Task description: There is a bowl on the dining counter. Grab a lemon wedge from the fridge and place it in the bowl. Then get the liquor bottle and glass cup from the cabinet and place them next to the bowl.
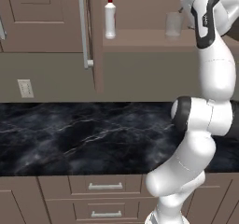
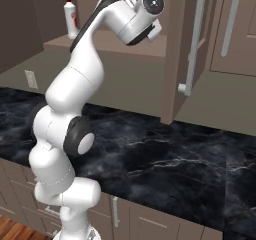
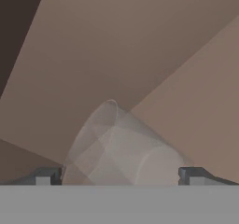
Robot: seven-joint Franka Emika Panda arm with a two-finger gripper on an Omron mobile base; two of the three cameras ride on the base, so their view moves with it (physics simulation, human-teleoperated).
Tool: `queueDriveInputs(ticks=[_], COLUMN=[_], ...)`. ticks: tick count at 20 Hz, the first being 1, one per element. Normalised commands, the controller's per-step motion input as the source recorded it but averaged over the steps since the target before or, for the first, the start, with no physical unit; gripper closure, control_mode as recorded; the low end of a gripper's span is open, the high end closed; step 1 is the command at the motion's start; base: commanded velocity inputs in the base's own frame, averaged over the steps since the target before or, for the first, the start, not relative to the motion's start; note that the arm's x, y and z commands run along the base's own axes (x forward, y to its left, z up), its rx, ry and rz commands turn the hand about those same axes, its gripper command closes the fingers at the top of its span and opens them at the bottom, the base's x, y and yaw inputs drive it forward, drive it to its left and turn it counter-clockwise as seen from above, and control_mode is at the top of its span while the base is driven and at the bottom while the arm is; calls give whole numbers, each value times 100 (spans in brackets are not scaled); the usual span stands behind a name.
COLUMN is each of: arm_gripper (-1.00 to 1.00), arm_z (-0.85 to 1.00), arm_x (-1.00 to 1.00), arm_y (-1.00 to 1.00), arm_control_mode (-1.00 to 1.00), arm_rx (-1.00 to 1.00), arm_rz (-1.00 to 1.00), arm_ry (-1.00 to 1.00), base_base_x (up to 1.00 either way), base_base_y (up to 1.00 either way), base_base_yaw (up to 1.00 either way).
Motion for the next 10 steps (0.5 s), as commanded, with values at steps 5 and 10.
queueDriveInputs(ticks=[5, 10], arm_gripper=[-100, -100], arm_z=[-5, -1], arm_x=[18, 0], arm_y=[0, 0], arm_control_mode=[-100, -100], arm_rx=[0, 0], arm_rz=[2, 3], arm_ry=[0, 0], base_base_x=[0, 0], base_base_y=[0, 0], base_base_yaw=[0, 0])
